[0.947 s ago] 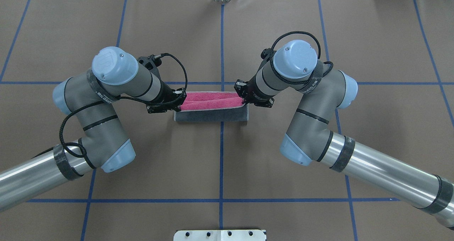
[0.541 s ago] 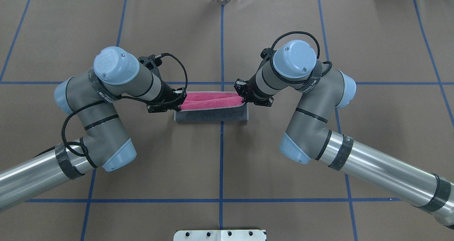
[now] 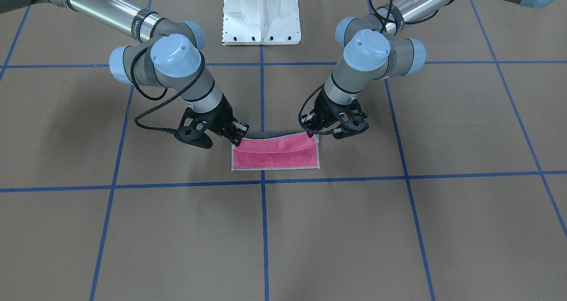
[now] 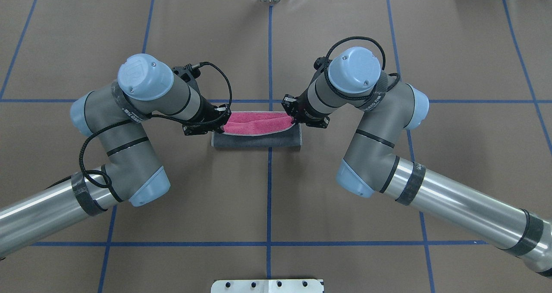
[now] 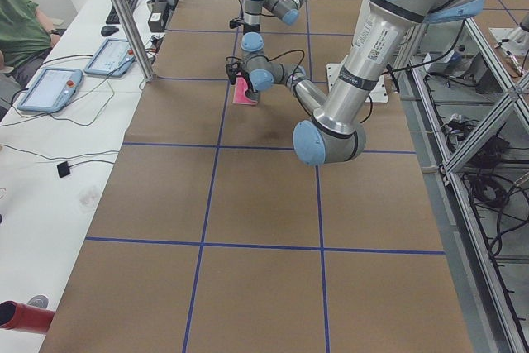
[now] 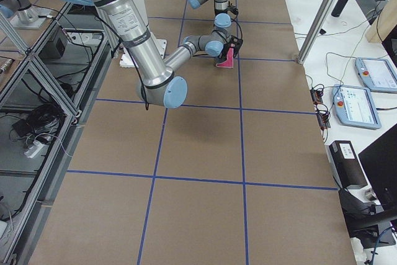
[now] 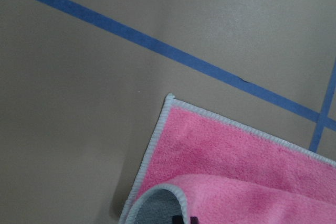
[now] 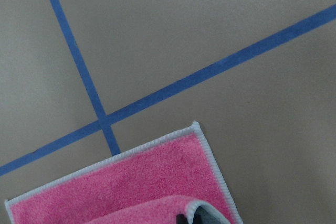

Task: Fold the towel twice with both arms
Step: 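Lower the folded edges onto the towel and open both grippers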

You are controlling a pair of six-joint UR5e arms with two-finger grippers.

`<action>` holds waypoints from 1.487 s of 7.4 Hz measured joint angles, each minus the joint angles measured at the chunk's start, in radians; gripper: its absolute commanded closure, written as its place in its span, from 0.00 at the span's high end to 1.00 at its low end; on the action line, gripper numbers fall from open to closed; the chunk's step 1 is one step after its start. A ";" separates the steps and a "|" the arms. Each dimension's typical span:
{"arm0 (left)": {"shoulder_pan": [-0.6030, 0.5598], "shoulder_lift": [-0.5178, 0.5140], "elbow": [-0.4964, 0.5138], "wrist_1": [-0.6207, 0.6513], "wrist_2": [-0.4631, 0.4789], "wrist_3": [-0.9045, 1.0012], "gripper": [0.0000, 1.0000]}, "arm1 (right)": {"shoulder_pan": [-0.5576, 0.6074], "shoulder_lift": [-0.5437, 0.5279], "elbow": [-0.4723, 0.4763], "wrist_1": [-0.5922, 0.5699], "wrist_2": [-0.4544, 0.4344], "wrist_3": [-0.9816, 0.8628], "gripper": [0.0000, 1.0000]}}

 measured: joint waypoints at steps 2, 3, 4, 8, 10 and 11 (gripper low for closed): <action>0.000 -0.002 0.012 0.000 0.000 -0.001 0.00 | 0.003 0.008 -0.015 0.000 -0.001 0.000 0.00; 0.000 -0.002 0.018 0.000 0.000 -0.001 0.00 | 0.005 0.010 -0.020 0.001 -0.001 0.000 0.00; -0.001 -0.003 0.023 0.000 0.000 -0.001 0.00 | 0.007 0.012 -0.024 0.001 -0.001 0.000 0.00; -0.004 -0.005 0.025 0.000 0.000 0.000 0.83 | 0.021 0.017 -0.027 0.002 0.000 0.001 0.98; -0.009 -0.011 0.025 -0.001 0.001 0.001 1.00 | 0.026 0.017 -0.027 0.001 0.001 0.001 0.99; -0.010 -0.013 0.025 -0.001 0.000 0.002 1.00 | 0.028 0.018 -0.027 0.000 0.001 0.002 0.99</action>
